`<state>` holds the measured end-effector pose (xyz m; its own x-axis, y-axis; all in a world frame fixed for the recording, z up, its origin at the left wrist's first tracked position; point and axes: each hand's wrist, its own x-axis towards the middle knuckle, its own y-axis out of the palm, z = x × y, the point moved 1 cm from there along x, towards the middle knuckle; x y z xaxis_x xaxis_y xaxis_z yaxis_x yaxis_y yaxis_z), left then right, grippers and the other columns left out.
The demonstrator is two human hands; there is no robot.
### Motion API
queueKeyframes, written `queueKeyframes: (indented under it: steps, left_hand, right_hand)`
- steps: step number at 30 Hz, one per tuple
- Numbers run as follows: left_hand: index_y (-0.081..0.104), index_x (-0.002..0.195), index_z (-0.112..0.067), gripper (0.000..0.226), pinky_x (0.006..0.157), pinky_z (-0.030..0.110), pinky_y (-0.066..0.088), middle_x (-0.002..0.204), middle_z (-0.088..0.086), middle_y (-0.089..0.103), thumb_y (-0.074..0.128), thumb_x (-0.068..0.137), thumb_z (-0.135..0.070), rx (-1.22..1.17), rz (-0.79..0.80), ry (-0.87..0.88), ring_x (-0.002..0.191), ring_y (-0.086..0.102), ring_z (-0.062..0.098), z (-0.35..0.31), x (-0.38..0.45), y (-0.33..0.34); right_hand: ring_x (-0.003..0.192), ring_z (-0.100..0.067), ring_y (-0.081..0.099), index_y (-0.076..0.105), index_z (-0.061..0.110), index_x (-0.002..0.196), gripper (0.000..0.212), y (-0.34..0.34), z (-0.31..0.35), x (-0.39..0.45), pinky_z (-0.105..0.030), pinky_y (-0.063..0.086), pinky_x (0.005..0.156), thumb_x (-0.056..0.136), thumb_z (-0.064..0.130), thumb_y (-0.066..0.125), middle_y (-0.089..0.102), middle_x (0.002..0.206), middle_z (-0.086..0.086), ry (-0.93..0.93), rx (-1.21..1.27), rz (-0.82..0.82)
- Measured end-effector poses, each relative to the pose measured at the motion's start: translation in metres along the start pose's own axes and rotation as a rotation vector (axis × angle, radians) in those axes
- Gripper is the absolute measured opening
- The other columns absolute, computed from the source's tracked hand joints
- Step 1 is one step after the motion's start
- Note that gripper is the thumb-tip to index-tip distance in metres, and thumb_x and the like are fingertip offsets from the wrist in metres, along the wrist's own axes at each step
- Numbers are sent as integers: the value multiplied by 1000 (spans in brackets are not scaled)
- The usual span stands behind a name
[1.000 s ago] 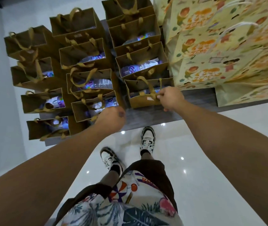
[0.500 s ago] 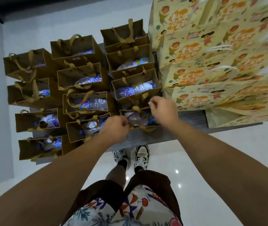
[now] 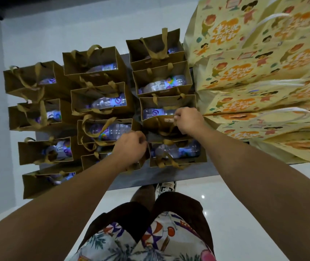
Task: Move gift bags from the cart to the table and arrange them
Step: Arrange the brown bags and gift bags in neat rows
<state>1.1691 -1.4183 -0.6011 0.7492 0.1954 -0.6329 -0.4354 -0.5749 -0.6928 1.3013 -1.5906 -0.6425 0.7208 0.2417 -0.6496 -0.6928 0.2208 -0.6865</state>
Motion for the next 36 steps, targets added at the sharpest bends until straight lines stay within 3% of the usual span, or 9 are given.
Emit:
queueKeyframes:
  steps: [4,7,12,16,19,22,26,32,36]
  left_hand:
    - [65,119,-18,23,79,34,56,108,4,65,53,101,-25,-35,27,16,91,63,17,0,13,-10]
    - [66,120,-16,24,76,32,54,109,5,64,53,101,-25,-51,37,26,92,62,18,-3,20,-18]
    - [67,114,-18,20,75,31,53,110,4,62,54,101,-25,-80,62,39,93,61,18,-3,32,-23]
    - [69,112,-19,20,83,32,50,111,2,64,54,100,-24,-61,-12,68,100,59,18,3,38,-26]
    - [69,112,-19,19,80,27,45,111,2,63,55,100,-23,-62,-32,78,97,56,15,11,41,-27]
    - [69,113,-19,20,81,25,42,114,1,65,54,101,-22,-57,-30,82,101,56,14,21,42,-26]
    - [69,114,-17,21,84,28,46,114,4,68,54,100,-20,-68,-49,91,104,60,18,28,38,-27]
    - [71,111,-16,22,77,29,40,110,6,65,54,99,-22,-72,-76,115,103,59,22,15,33,-37]
    - [68,115,-17,22,75,27,37,112,5,62,54,100,-25,-83,-79,148,103,59,22,1,21,-50]
  right_hand:
    - [105,-24,64,70,24,120,25,-2,7,1,-41,55,92,97,25,58,69,111,-4,-26,49,23]
    - [114,-24,61,64,23,131,48,-4,8,-8,-37,54,98,85,11,67,64,125,-6,-75,146,115]
    - [109,-34,62,37,20,146,70,-2,5,-12,-40,50,75,85,10,69,50,133,-13,-179,-480,30]
    - [107,-30,59,42,16,142,66,4,15,-1,-38,54,75,84,14,72,47,131,-13,-281,-640,-70]
    - [110,-31,56,40,17,143,68,12,21,14,-39,55,76,84,19,74,42,136,-12,-302,-695,-7]
    - [115,-34,58,36,18,145,63,14,23,27,-44,52,84,91,25,67,49,135,-13,-172,-627,102]
    - [112,-32,59,50,14,131,39,8,27,30,-42,49,86,93,18,62,62,123,-12,-114,-582,138]
    - [106,-27,54,68,17,111,21,-3,22,-4,-39,49,86,93,17,58,63,113,-7,-352,-478,-103]
    - [93,-31,62,67,18,99,10,-15,34,-31,-36,48,76,93,21,60,69,92,-8,-232,-73,-159]
